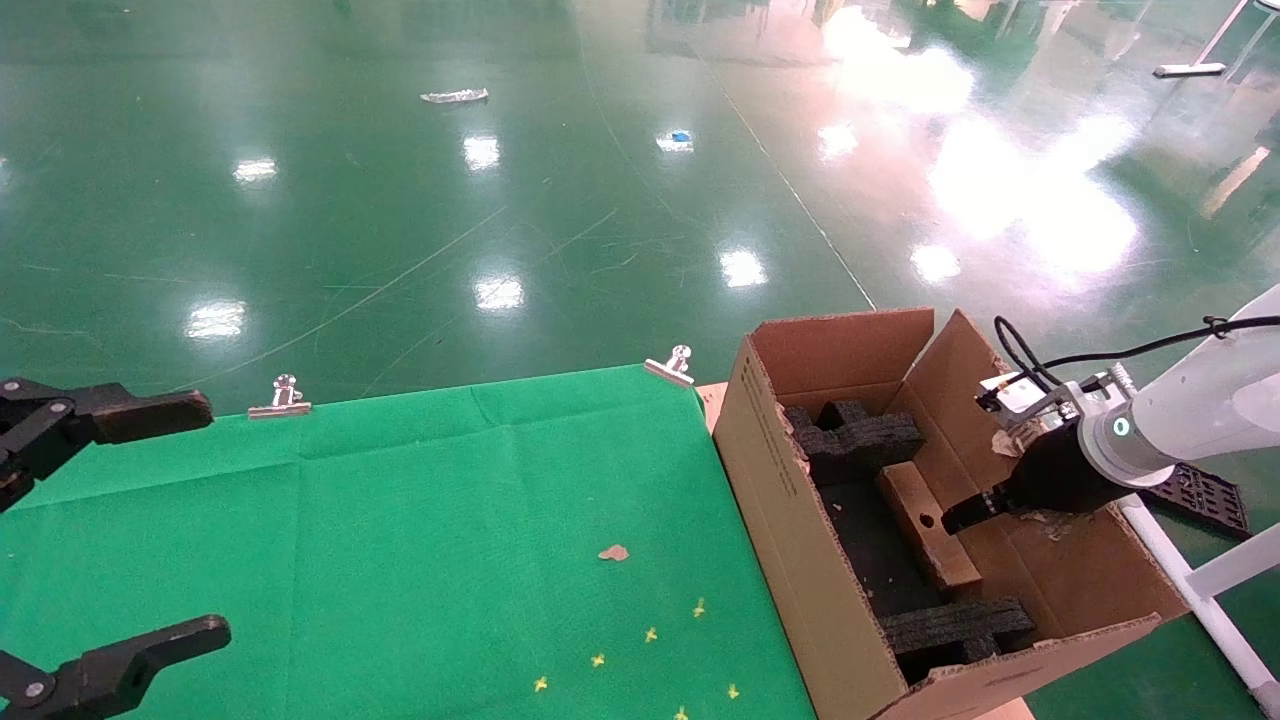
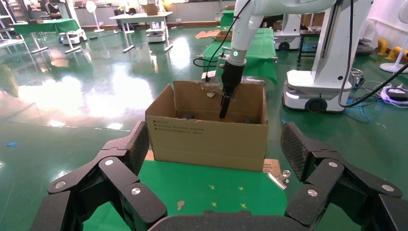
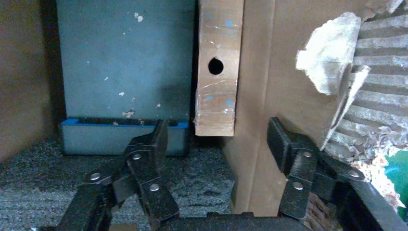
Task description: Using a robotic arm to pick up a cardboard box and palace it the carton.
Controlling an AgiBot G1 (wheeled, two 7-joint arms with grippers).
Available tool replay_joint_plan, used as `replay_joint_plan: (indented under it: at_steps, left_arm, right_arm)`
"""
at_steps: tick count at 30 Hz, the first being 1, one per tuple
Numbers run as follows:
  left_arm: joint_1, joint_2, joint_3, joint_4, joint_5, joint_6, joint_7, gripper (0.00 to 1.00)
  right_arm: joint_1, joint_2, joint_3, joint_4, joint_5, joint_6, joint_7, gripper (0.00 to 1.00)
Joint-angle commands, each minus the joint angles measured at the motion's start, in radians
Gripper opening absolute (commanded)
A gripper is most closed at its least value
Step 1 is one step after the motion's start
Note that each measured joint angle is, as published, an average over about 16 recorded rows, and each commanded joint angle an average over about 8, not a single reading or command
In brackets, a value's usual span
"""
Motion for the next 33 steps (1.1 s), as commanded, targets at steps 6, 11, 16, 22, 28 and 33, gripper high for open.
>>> replay_joint_plan:
  at_steps: [6, 11, 16, 22, 28, 33]
  left_arm:
    - [0.000, 0.000, 0.000, 0.000, 0.000, 0.000, 0.000, 1.00]
    - [0.000, 0.000, 0.001, 0.000, 0.000, 0.000, 0.000, 1.00]
    - [0.000, 0.000, 0.001, 0.000, -0.001, 0.000, 0.000, 1.00]
    - [0.000, -0.001, 0.001, 0.000, -0.001, -0.001, 0.001, 1.00]
    - [0.000, -0.001, 0.002, 0.000, -0.001, -0.001, 0.001, 1.00]
    - [0.000, -0.001, 0.002, 0.000, -0.001, -0.001, 0.001, 1.00]
  right_arm:
    - [0.046, 0.006, 0.005, -0.005, 0.005, -0.010, -0.025, 1.00]
    - [0.137, 0.025, 0.014, 0.007, 0.016, -0.029, -0.062, 1.00]
    - [0.258, 0.050, 0.032, 0.032, 0.035, -0.060, -0.106, 1.00]
    - [0.413, 0.082, 0.055, 0.090, 0.057, -0.095, -0.162, 1.00]
    - [0.494, 0.120, 0.081, 0.172, 0.087, -0.116, -0.197, 1.00]
    - [0.509, 0.151, 0.102, 0.225, 0.118, -0.121, -0.216, 1.00]
